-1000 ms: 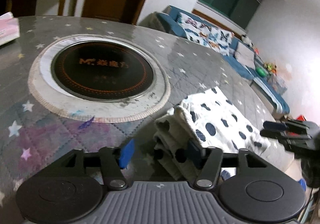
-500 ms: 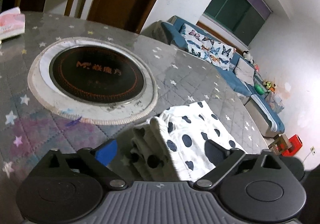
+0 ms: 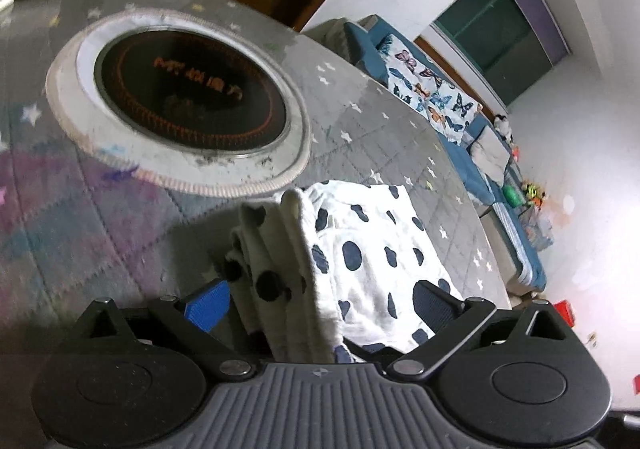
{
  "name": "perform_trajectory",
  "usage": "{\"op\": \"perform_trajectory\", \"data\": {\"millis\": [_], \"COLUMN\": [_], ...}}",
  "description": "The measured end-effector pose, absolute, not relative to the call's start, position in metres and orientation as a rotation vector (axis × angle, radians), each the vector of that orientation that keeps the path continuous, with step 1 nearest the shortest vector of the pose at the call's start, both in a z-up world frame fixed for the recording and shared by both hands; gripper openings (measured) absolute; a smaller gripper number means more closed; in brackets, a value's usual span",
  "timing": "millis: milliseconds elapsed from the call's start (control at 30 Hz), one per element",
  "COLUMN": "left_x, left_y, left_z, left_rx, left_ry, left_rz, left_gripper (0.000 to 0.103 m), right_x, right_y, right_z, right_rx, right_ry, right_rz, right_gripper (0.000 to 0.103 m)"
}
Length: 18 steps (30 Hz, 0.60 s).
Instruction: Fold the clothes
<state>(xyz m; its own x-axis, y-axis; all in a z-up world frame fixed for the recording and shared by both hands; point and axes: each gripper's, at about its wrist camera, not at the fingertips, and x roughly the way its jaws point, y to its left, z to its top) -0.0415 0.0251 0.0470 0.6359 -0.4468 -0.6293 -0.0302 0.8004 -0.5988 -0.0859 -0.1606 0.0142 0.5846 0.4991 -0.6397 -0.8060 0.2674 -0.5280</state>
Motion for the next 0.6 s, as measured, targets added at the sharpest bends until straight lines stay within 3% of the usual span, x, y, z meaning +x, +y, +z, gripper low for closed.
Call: {"op": "perform_trajectory", "data": {"millis": [200, 600], "left_x": [-0.044, -0.044], "left_y": [0.03, 0.033], "left_z": [0.038, 0.014], "left_rx": [-0.709, -0.956], "left_ry": [0.874, 0.886], "left_rz": [-0.234, -0.225], "left_gripper": [0.1, 0.098], "right_x": [-0.082, -0.073], "right_y": [-0.166, -0.184], "right_z": [0.027, 0.048], "right_rx": [-0.842, -0.693], "right_ry": [0.372, 0.376], "right_rz": [0.899, 0.884], "right_gripper": [0.024, 0.02]}}
